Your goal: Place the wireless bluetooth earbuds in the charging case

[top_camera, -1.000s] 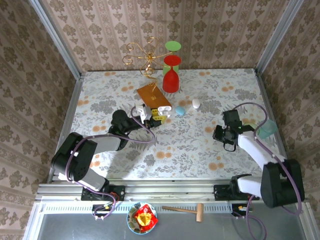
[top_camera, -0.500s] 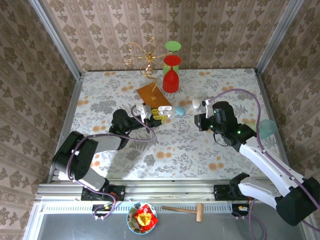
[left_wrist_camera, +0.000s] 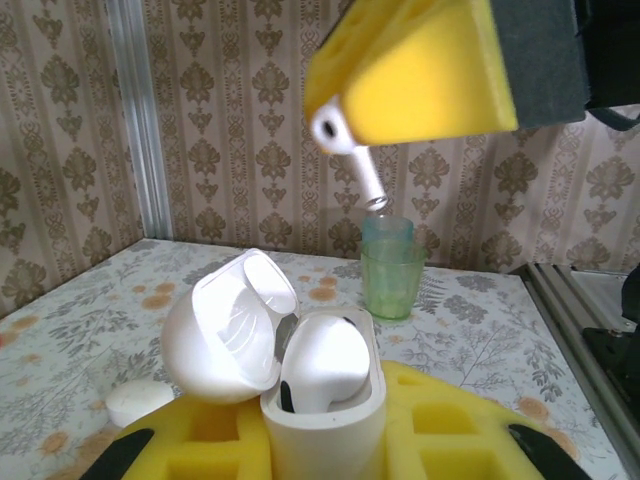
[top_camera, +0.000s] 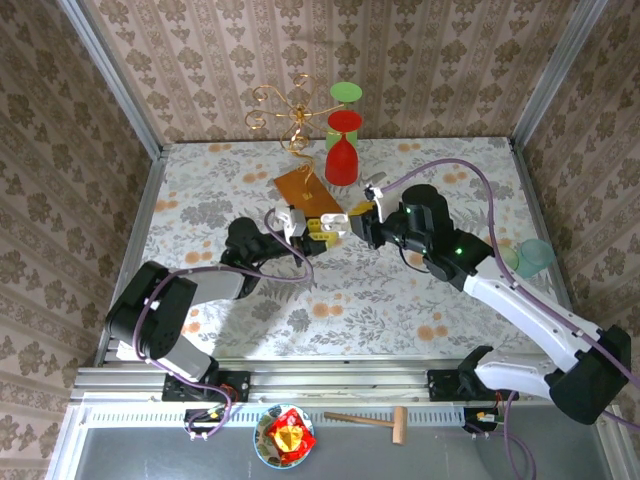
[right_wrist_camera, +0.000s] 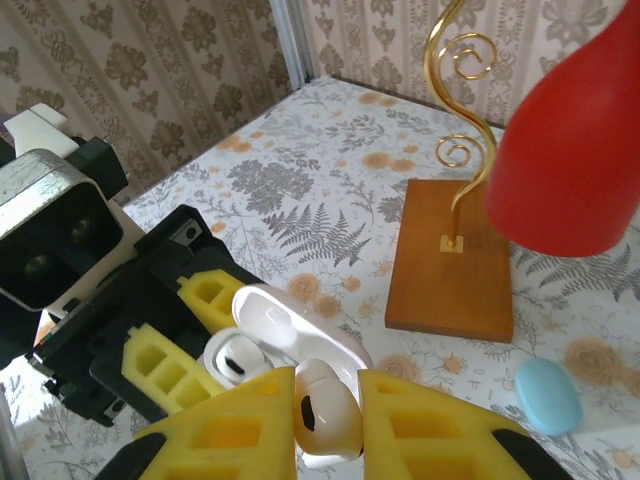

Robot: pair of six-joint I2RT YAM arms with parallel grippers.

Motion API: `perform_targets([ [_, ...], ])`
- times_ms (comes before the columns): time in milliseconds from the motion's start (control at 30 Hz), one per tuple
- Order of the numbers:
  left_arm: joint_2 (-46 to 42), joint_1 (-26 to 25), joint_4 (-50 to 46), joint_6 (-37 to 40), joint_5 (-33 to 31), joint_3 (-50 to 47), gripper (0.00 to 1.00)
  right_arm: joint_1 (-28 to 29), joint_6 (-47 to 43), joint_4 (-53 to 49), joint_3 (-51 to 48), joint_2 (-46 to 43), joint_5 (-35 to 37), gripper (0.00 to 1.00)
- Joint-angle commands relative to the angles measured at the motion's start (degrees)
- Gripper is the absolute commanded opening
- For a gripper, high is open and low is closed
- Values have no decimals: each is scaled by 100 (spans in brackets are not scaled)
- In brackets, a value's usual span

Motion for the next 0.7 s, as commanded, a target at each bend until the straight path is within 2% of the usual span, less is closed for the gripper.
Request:
perform_targets([
  [0,-84,-56,162,-114,125,175,0,70,-331,223,262,156,-234,18],
  [667,-283,-64,88,-351,-16,249,0,119,-700,69,-37,293,-176,18],
])
